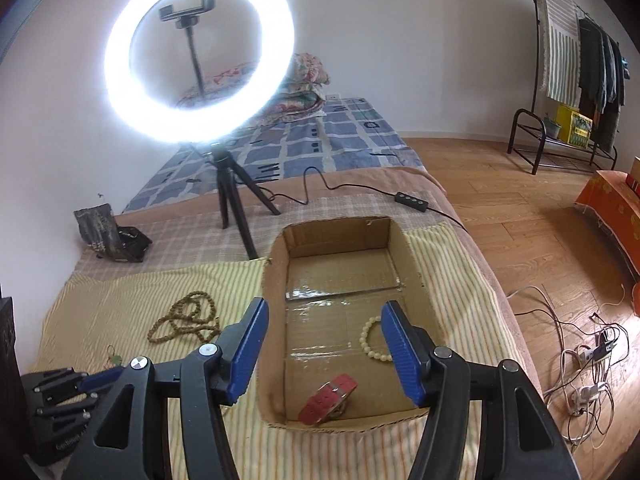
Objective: Organize jewelry
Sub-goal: 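Open the right tool to drop the bracelet while the left tool drops the watch into the box, then move the left tool to the green jade pendant and close on it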
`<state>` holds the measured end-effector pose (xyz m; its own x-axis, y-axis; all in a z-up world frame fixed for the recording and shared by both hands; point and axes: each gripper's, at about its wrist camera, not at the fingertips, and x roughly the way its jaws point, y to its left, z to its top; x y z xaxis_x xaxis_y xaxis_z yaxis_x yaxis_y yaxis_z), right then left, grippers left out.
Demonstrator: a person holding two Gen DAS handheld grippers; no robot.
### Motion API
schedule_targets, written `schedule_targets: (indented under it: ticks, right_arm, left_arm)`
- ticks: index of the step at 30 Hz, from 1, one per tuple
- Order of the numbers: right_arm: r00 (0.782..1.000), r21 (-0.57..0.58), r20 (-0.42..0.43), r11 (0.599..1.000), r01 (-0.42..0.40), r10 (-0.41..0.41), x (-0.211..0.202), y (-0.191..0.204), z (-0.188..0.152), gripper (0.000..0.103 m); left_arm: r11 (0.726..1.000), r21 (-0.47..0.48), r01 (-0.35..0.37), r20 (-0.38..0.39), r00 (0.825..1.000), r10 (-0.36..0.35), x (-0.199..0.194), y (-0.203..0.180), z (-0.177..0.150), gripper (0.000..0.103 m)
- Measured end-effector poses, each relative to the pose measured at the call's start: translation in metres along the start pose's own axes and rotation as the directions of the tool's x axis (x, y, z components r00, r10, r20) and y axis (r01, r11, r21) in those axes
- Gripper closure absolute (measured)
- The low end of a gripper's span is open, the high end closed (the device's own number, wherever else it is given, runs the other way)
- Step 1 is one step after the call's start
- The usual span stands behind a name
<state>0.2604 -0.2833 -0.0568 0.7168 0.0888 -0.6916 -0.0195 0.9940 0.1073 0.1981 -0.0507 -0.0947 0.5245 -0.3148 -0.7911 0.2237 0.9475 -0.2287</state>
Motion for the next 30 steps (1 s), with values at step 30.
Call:
schedule_targets:
  ticks: [30]
  right_arm:
    - [0.986,-0.193,-0.114,0.971,-0.144,0.124,0.019,0.110,-0.068,0.020]
  left_arm:
    - [0.953,-0.289,-0.096,-0.038,0.995,0.089,-0.017,0.187,-0.031,0.086]
